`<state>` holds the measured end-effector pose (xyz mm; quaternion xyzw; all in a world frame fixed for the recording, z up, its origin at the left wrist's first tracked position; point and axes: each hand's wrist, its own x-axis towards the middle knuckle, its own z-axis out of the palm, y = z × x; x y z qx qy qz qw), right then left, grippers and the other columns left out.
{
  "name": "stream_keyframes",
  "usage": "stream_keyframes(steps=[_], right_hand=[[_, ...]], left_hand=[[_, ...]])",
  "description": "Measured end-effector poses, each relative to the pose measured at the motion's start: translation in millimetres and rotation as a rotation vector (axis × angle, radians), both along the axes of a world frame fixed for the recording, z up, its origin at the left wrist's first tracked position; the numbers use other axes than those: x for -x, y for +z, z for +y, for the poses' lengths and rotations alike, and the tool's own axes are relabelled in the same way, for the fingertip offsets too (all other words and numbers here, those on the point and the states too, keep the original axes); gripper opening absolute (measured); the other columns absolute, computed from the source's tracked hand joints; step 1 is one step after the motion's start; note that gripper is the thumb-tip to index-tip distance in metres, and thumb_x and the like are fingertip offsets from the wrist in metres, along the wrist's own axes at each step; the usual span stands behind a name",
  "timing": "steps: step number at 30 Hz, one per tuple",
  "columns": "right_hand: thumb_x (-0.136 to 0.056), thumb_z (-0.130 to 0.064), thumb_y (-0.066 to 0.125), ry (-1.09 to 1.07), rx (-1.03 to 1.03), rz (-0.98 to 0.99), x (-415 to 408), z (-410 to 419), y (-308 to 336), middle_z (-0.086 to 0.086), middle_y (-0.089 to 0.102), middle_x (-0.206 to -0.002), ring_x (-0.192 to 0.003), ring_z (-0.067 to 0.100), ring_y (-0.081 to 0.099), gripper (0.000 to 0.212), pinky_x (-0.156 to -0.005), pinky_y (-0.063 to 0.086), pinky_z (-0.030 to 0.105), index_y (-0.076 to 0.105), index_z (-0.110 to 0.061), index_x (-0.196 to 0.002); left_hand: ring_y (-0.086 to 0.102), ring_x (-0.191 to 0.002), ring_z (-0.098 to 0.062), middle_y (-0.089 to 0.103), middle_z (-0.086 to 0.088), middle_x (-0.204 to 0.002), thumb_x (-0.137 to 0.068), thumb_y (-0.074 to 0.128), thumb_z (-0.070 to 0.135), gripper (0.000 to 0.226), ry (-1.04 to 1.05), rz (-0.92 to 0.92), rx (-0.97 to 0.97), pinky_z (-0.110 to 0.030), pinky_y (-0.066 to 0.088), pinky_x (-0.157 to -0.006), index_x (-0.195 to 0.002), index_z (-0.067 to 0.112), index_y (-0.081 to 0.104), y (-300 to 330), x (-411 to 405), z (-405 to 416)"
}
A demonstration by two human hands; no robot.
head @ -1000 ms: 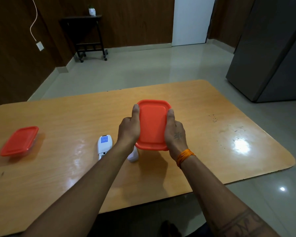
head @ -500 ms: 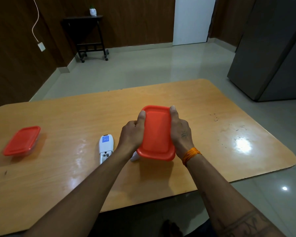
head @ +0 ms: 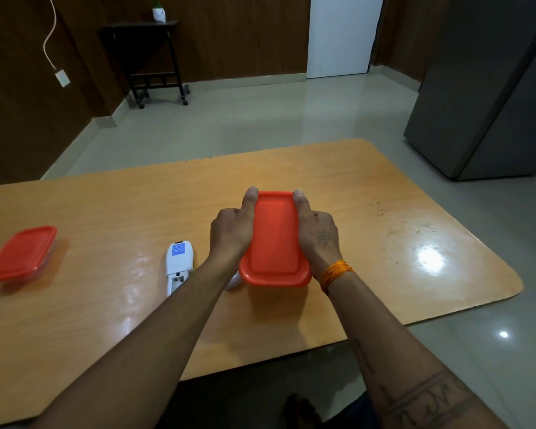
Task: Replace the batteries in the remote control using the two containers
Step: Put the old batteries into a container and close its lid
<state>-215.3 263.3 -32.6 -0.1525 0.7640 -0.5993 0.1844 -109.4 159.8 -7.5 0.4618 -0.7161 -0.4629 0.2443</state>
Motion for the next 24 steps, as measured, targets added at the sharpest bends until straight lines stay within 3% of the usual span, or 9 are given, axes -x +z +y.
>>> stream_keyframes(steps=[4,7,9,13,15,17,20,24], right_hand=[[-0.086,-0.088,0.032,-0.097,-0.039,0.001,11,7,-5,-0.001,0.057,-0.071,-0.071,0.029,0.055,0.074,-0.066,0.043,0.04,0.052,-0.019,-0.068],[-0.088,-0.086,0.032,-0.149,-0.061,-0.013,18,12,-8,0.003,0.061,-0.089,-0.084,0.031,0.059,0.078,-0.073,0.046,0.04,0.057,-0.012,-0.095],[-0.09,-0.082,0.036,-0.165,-0.062,-0.027,23,15,-10,0.003,0.06,-0.089,-0.084,0.03,0.058,0.072,-0.075,0.046,0.041,0.056,-0.013,-0.094],[-0.095,-0.064,0.053,-0.126,0.052,-0.066,31,24,-15,-0.004,0.051,-0.072,-0.071,0.024,0.05,0.048,-0.064,0.039,0.039,0.048,-0.024,-0.069],[-0.086,-0.061,0.062,-0.096,0.102,-0.092,34,31,-16,-0.004,0.055,-0.067,-0.068,0.025,0.052,0.047,-0.061,0.045,0.048,0.054,-0.021,-0.062],[-0.075,-0.055,0.067,-0.085,0.117,-0.124,40,36,-16,-0.002,0.07,-0.077,-0.078,0.028,0.067,0.035,-0.073,0.062,0.056,0.071,-0.02,-0.072],[-0.085,-0.024,0.072,-0.095,0.207,-0.184,58,41,-15,0.004,0.075,-0.09,-0.088,0.026,0.071,0.007,-0.084,0.063,0.057,0.078,-0.019,-0.084],[-0.086,-0.02,0.071,-0.13,0.256,-0.186,106,41,-18,0.013,0.077,-0.091,-0.089,0.029,0.071,0.009,-0.086,0.061,0.052,0.079,-0.015,-0.086]], left_hand=[[0.063,-0.082,-0.009,0.068,0.01,-0.09,-0.098,0.059,0.056,0.037,-0.053,0.082,0.198,-0.029,0.047,-0.067,-0.095,0.021,0.069,-13,-8,15],[0.062,-0.079,-0.001,0.068,0.011,-0.086,-0.096,0.068,0.038,0.021,-0.051,0.093,0.28,-0.025,0.047,-0.065,-0.09,0.019,0.069,-23,-16,25],[0.061,-0.074,-0.004,0.069,0.008,-0.079,-0.094,0.071,0.034,0.022,-0.038,0.083,0.238,-0.028,0.048,-0.067,-0.081,0.017,0.069,-29,-17,27],[0.06,-0.066,-0.012,0.066,0.005,-0.069,-0.093,0.073,0.037,0.03,0.063,0.122,0.193,-0.035,0.053,-0.069,-0.072,0.015,0.067,-30,-3,22],[0.064,-0.062,-0.014,0.067,0.003,-0.067,-0.093,0.073,0.038,0.032,0.09,0.153,0.138,-0.043,0.062,-0.071,-0.073,0.013,0.068,-30,8,21],[0.069,-0.062,-0.018,0.07,0.0,-0.067,-0.092,0.074,0.037,0.031,0.09,0.18,0.089,-0.049,0.064,-0.072,-0.074,0.012,0.07,-30,21,20],[0.076,-0.076,-0.029,0.076,-0.01,-0.079,-0.093,0.075,0.035,0.031,0.065,0.239,-0.032,-0.045,0.067,-0.071,-0.078,0.008,0.072,-33,48,17],[0.074,-0.085,-0.025,0.077,-0.012,-0.091,-0.095,0.074,0.022,0.018,-0.092,0.371,-0.331,-0.037,0.065,-0.079,-0.092,0.005,0.076,-38,86,6]])
